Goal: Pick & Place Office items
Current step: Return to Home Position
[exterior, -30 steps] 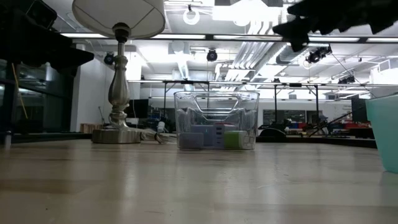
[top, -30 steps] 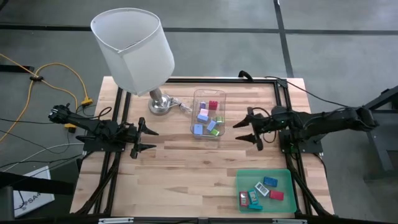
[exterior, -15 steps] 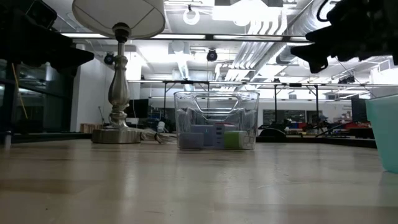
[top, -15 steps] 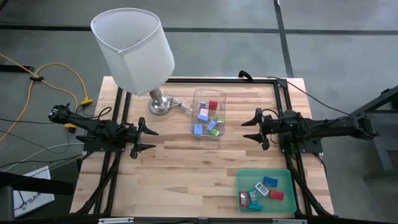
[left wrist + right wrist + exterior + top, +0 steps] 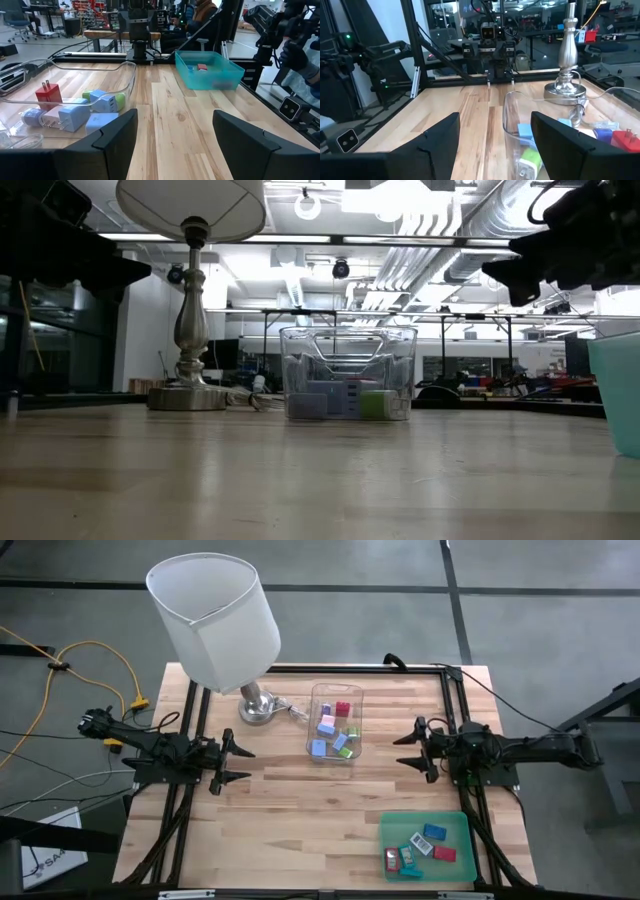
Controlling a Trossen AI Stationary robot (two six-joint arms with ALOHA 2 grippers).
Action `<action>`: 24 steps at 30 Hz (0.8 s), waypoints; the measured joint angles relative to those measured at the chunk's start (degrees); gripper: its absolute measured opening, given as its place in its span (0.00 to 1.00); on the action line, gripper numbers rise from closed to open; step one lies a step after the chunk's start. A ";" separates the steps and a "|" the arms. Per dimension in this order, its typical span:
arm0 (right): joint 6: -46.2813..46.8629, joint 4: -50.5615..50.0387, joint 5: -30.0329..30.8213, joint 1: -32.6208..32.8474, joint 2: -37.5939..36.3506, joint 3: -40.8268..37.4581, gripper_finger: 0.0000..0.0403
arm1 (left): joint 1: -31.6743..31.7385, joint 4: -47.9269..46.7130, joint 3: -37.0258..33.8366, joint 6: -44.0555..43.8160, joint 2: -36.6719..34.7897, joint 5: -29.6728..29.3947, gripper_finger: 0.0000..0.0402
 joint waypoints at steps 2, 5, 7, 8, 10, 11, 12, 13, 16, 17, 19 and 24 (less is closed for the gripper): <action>0.58 -0.07 -0.01 0.00 -1.05 -0.85 0.58 | -0.01 0.00 0.00 0.01 -0.02 0.00 0.62; 1.61 -1.02 -0.02 0.00 -2.22 -1.05 0.58 | 0.00 0.00 0.00 0.20 -0.02 0.00 0.62; 2.23 -1.73 -0.04 0.00 -2.83 -1.05 0.58 | -0.01 0.02 0.00 0.08 -0.02 0.00 0.62; 2.58 -2.28 -0.03 0.00 -3.14 -1.07 0.58 | 0.00 0.00 0.00 0.06 -0.02 0.00 0.62; 3.16 -3.27 -0.03 0.00 -3.81 -1.07 0.58 | -0.02 0.01 0.00 0.08 -0.01 0.00 0.62; 3.59 -3.60 0.00 0.00 -4.11 -1.07 0.58 | 0.00 0.00 0.00 0.08 -0.01 0.00 0.62; 4.12 -4.18 0.14 0.00 -4.44 -1.08 0.58 | 0.00 0.02 0.00 0.08 -0.02 0.00 0.62; 4.49 -4.91 0.51 0.00 -4.76 -1.10 0.58 | 0.00 0.02 0.00 0.08 -0.02 0.00 0.62; 4.64 -7.77 2.17 0.00 -6.17 -1.10 0.58 | -0.01 0.02 0.00 0.08 -0.02 0.00 0.62; 4.63 -8.80 2.63 0.00 -6.72 -1.11 0.58 | 0.00 0.01 0.02 0.08 -0.01 0.00 0.62; 4.67 -11.32 3.19 0.00 -8.03 -1.12 0.58 | 0.00 0.02 0.00 0.08 -0.02 0.00 0.62; 4.67 -16.20 3.06 0.00 -11.60 -1.14 0.58 | -0.02 0.02 0.00 0.08 0.00 0.00 0.62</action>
